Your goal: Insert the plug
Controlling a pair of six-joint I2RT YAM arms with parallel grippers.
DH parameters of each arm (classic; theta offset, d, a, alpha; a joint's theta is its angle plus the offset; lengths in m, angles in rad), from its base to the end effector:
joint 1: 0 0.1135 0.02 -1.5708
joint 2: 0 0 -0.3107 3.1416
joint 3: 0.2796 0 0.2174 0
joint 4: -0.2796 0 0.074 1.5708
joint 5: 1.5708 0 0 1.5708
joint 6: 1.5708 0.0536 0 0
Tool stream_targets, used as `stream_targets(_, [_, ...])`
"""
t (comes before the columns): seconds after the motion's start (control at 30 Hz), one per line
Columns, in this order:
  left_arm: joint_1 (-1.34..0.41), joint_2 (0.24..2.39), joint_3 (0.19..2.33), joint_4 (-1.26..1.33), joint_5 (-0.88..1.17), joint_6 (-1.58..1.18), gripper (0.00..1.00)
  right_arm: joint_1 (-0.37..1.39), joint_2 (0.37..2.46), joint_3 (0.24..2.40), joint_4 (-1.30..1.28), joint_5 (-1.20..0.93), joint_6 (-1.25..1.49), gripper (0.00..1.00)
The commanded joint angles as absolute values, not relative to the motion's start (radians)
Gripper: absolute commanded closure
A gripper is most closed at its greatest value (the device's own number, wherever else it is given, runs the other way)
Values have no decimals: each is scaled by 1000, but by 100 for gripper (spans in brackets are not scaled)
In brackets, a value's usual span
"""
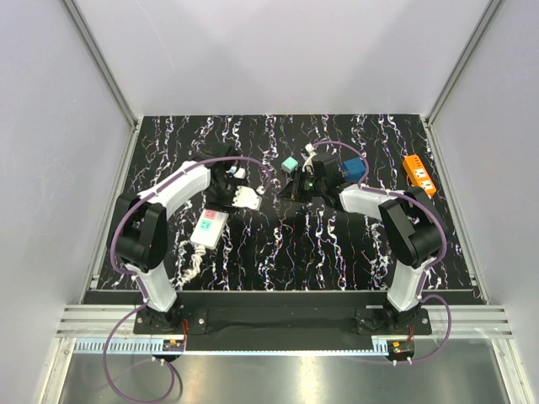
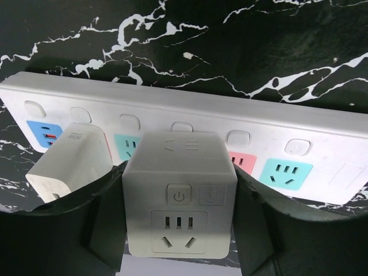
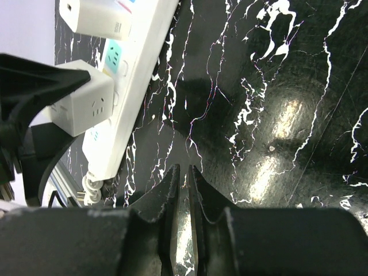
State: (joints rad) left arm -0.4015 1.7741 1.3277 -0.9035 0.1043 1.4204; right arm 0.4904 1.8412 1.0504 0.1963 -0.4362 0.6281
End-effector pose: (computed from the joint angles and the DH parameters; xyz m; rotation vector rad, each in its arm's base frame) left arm 0.2970 -0.1322 0.2575 2.3001 1.7633 0.0247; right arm 0.3370 0.2056 0.2379 -0.1120 2.3173 1.0820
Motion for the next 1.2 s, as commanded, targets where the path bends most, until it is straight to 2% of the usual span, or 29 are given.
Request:
stream_targets(0.0, [-345,1861,1301,-873,211,1427,100,485,1829,1055,221,-439,614,83])
stream_targets(0.37, [-154,1832,1305,-882,443,1465,100,482,1844,1058,225,-443,620,82])
stream_targets(0.53, [-100,1884,1367,-910,479,1488,100,483,1853,1063,224,-443,620,82])
stream_targets(0.67, [-42,1917,1414,-913,589,1500,100,483,1862,1066,224,-442,620,83])
stream_targets(0.97, [67,1933,1413,-919,735,1552,100,483,1890,1078,227,-456,630,83])
stream_targets(1.17, [90,1944,1411,-907,741,1560,100,483,1898,1080,232,-460,634,83])
